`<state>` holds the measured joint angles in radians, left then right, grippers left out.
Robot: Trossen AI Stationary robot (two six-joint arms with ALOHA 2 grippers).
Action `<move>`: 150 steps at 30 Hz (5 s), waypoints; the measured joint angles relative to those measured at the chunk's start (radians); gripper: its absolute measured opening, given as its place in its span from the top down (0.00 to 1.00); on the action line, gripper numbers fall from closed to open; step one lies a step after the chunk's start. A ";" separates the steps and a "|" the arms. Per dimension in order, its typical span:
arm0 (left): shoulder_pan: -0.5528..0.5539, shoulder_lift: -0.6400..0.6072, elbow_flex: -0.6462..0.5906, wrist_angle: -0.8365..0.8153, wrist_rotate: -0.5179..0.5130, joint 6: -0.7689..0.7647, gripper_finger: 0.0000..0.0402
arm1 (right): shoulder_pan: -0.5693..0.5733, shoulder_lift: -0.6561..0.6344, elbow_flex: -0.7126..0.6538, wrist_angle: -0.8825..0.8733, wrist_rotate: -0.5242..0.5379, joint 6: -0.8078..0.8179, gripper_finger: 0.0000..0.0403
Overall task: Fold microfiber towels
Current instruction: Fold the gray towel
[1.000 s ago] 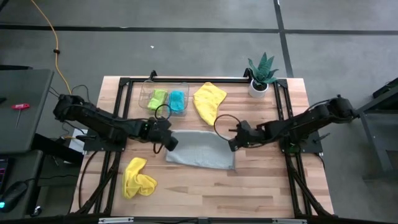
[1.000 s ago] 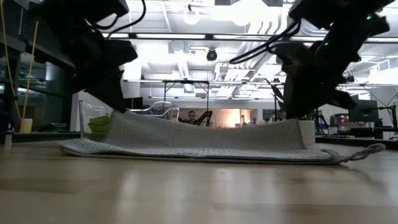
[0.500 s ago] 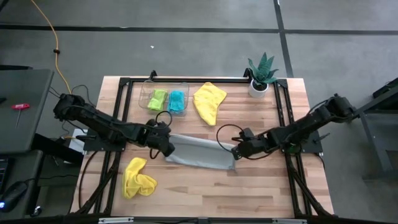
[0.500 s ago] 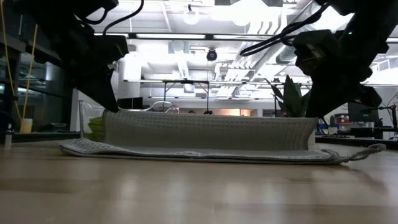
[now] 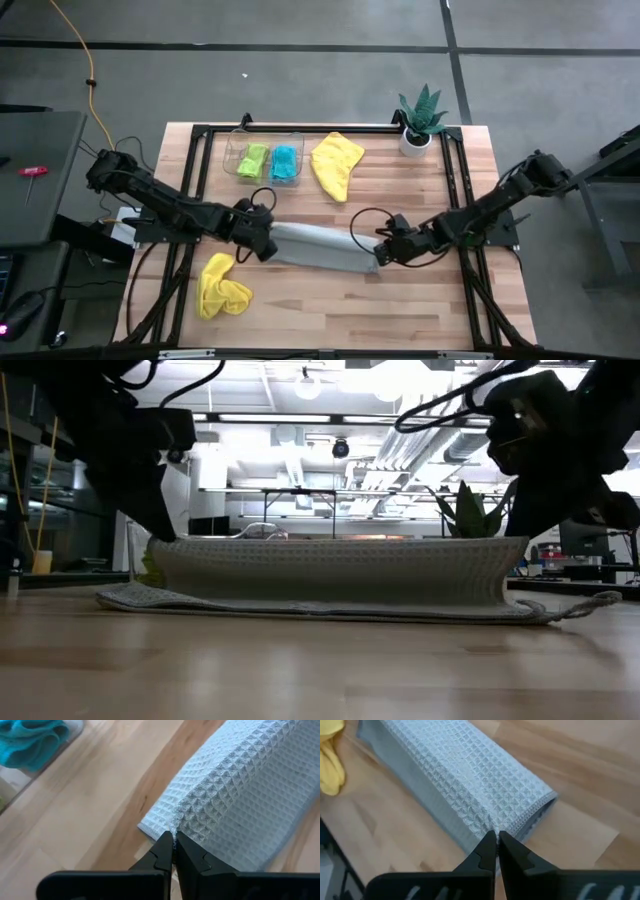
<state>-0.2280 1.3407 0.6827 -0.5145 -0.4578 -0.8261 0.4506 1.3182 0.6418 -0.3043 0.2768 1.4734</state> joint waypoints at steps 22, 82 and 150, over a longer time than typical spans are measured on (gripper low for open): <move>-0.050 0.011 -0.001 0.004 0.055 -0.083 0.99 | 0.096 0.123 -0.001 0.144 -0.018 0.127 1.00; -0.047 0.075 -0.001 0.214 0.125 0.220 0.70 | -0.014 -0.120 -0.002 -0.008 0.140 -0.199 0.50; -0.055 0.052 -0.227 0.327 0.312 0.096 1.00 | 0.030 0.192 -0.003 0.098 -0.075 0.340 0.50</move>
<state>-0.2832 1.3930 0.4555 -0.1878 -0.1462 -0.7300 0.4808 1.5105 0.6388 -0.2058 0.2019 1.8136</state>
